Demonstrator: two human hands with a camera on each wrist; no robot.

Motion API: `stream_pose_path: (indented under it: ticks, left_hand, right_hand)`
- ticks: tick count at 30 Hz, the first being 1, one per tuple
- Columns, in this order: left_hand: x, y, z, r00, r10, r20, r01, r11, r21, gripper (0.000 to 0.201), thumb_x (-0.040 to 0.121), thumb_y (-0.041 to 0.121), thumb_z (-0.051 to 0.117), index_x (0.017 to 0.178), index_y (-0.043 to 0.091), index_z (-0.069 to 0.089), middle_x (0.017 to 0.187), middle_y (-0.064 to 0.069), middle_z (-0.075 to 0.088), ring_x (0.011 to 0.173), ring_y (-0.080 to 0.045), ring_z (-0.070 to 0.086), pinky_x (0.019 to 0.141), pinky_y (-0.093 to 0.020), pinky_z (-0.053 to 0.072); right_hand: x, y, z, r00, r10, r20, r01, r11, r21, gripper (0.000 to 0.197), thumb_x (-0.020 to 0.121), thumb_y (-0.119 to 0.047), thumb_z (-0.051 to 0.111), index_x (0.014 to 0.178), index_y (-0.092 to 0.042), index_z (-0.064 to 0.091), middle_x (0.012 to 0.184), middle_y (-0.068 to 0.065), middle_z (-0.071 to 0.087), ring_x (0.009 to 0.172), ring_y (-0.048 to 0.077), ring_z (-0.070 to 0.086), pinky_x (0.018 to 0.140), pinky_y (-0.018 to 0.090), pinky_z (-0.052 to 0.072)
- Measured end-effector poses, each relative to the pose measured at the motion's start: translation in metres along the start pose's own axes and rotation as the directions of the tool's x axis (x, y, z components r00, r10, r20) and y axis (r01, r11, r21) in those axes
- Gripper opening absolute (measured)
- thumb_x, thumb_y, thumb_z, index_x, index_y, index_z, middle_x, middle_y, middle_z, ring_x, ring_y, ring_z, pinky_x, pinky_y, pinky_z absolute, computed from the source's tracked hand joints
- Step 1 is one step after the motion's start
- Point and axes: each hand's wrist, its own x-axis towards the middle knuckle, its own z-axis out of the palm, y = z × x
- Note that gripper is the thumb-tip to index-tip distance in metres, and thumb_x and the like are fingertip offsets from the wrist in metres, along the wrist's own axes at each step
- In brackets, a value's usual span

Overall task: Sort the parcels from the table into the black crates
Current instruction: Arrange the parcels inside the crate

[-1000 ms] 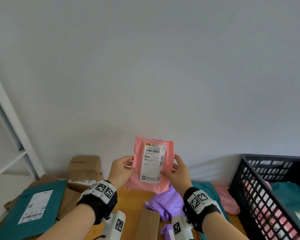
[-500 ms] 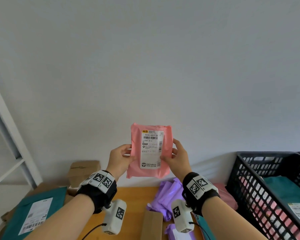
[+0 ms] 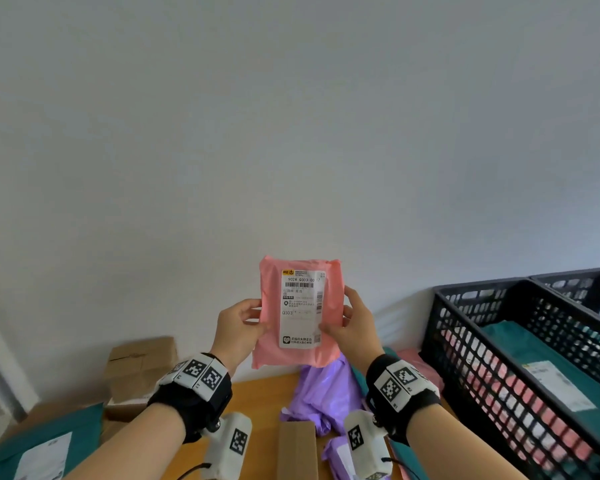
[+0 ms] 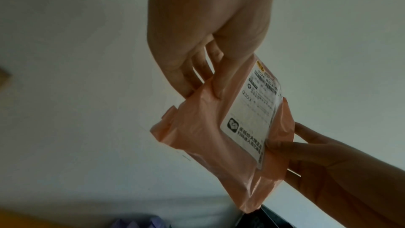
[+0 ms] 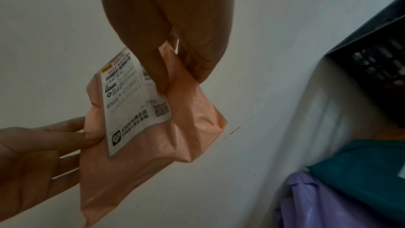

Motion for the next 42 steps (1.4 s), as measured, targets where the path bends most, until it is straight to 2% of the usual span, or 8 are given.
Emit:
stream_pose_path:
  ticks: [10, 16, 20, 27, 31, 35, 39, 42]
  left_hand:
    - [-0.008, 0.008, 0.083, 0.965, 0.000, 0.260, 0.023, 0.996, -0.084, 0.034, 0.078, -0.013, 0.066, 0.102, 0.011, 0.062, 0.087, -0.002, 0.066, 0.078, -0.022, 0.063, 0.058, -0.022, 0.052]
    - [-0.023, 0.028, 0.153, 0.922, 0.048, 0.383, -0.007, 0.994, -0.107, 0.037, 0.075, -0.017, 0.065, 0.106, 0.003, 0.064, 0.088, -0.009, 0.068, 0.085, -0.029, 0.064, 0.078, -0.039, 0.056]
    - [-0.046, 0.052, 0.202, 0.876, 0.060, 0.479, -0.009, 0.994, -0.106, 0.035, 0.077, -0.011, 0.068, 0.103, 0.012, 0.064, 0.096, -0.010, 0.069, 0.092, -0.027, 0.066, 0.080, -0.041, 0.056]
    - [-0.114, 0.090, 0.296, 0.810, 0.094, 0.579, -0.049, 0.995, -0.092, 0.035, 0.079, -0.010, 0.066, 0.109, 0.009, 0.063, 0.093, -0.006, 0.067, 0.089, -0.023, 0.064, 0.068, -0.029, 0.055]
    - [-0.161, 0.110, 0.355, 0.794, 0.108, 0.598, -0.064, 0.994, -0.094, 0.036, 0.078, -0.011, 0.067, 0.109, 0.007, 0.064, 0.092, -0.007, 0.068, 0.088, -0.023, 0.065, 0.077, -0.038, 0.057]
    - [-0.212, 0.125, 0.408, 0.774, 0.137, 0.618, -0.095, 0.990, -0.100, 0.033, 0.080, -0.009, 0.066, 0.108, 0.008, 0.064, 0.091, -0.007, 0.068, 0.080, -0.018, 0.065, 0.060, -0.023, 0.054]
    - [-0.262, 0.135, 0.455, 0.769, 0.110, 0.630, -0.085, 0.994, -0.070, 0.037, 0.080, -0.004, 0.068, 0.114, 0.009, 0.062, 0.097, -0.012, 0.069, 0.085, -0.026, 0.068, 0.067, -0.037, 0.058]
    - [-0.291, 0.140, 0.487, 0.751, 0.106, 0.651, -0.087, 0.994, -0.061, 0.035, 0.082, -0.006, 0.067, 0.113, 0.008, 0.060, 0.096, -0.013, 0.067, 0.077, -0.022, 0.065, 0.055, -0.023, 0.054]
  right_hand:
    - [-0.053, 0.008, -0.075, 0.967, 0.091, -0.239, -0.111, 0.991, -0.070, 0.062, 0.076, 0.011, 0.063, 0.129, -0.016, 0.045, 0.100, 0.006, 0.070, 0.095, 0.016, 0.068, 0.080, 0.040, 0.059]
    - [-0.091, 0.000, -0.140, 0.927, 0.084, -0.365, -0.125, 0.988, -0.088, 0.064, 0.077, 0.010, 0.065, 0.123, -0.030, 0.045, 0.103, 0.001, 0.068, 0.098, 0.015, 0.067, 0.075, 0.033, 0.060]
    - [-0.121, -0.005, -0.191, 0.891, 0.085, -0.447, -0.146, 0.984, -0.105, 0.070, 0.079, 0.007, 0.066, 0.132, -0.030, 0.039, 0.106, 0.002, 0.066, 0.100, 0.015, 0.065, 0.076, 0.032, 0.059]
    - [-0.186, -0.002, -0.292, 0.838, 0.094, -0.538, -0.190, 0.974, -0.126, 0.086, 0.077, 0.004, 0.069, 0.145, -0.029, 0.028, 0.105, 0.003, 0.066, 0.097, 0.015, 0.066, 0.078, 0.037, 0.059]
    - [-0.229, -0.004, -0.356, 0.827, 0.087, -0.556, -0.190, 0.973, -0.131, 0.089, 0.078, 0.006, 0.069, 0.146, -0.030, 0.024, 0.102, 0.002, 0.066, 0.094, 0.013, 0.066, 0.074, 0.032, 0.059]
    - [-0.272, -0.003, -0.419, 0.823, 0.080, -0.562, -0.180, 0.976, -0.124, 0.090, 0.076, 0.010, 0.067, 0.144, -0.031, 0.027, 0.106, -0.001, 0.064, 0.098, 0.011, 0.064, 0.072, 0.030, 0.059]
    - [-0.309, 0.002, -0.476, 0.808, 0.103, -0.580, -0.211, 0.970, -0.122, 0.089, 0.074, 0.012, 0.067, 0.142, -0.032, 0.031, 0.104, -0.002, 0.063, 0.098, 0.015, 0.063, 0.070, 0.032, 0.060]
    - [-0.331, 0.008, -0.512, 0.800, 0.139, -0.584, -0.231, 0.969, -0.086, 0.087, 0.075, 0.015, 0.064, 0.141, -0.032, 0.031, 0.107, 0.000, 0.061, 0.100, 0.017, 0.062, 0.069, 0.031, 0.060]
